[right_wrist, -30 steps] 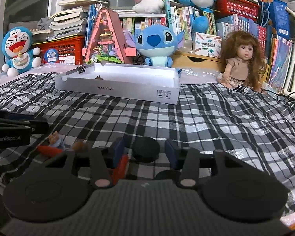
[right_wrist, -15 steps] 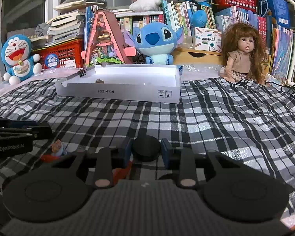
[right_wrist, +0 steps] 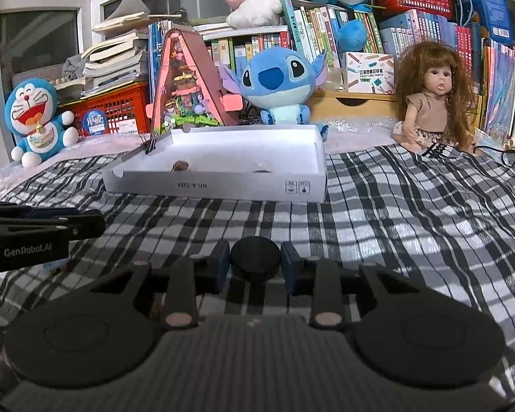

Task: Organize rigid objects
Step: 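Carry the puck in the left tool while the right tool carries its puck over the tray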

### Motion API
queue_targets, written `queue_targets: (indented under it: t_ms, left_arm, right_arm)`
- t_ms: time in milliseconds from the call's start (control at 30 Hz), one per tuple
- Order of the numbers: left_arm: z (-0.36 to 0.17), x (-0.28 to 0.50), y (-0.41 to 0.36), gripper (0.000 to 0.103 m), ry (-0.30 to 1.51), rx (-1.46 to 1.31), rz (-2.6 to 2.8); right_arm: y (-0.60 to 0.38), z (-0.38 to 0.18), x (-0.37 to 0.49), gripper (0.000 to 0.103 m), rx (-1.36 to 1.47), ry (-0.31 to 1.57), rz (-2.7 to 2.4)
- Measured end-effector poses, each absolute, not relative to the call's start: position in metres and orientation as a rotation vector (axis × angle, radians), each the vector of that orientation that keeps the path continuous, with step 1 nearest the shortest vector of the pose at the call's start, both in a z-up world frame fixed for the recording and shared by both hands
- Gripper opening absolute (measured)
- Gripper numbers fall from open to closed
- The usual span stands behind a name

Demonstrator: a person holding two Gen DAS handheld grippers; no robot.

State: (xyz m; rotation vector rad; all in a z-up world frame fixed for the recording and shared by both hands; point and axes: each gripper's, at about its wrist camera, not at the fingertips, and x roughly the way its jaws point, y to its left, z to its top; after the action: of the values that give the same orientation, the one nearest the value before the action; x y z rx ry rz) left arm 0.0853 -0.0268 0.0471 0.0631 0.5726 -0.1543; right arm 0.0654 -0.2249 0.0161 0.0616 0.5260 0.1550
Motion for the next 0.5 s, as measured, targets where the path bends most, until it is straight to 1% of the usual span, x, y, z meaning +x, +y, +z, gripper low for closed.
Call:
queue_targets:
  t_ms: [500]
  left_arm:
    - [0.074,0.134,-0.030,0.029,0.582,0.024,-0.178]
  right_arm:
    - [-0.233,0.036,0.108,0.038,0.114,0.555,0.167]
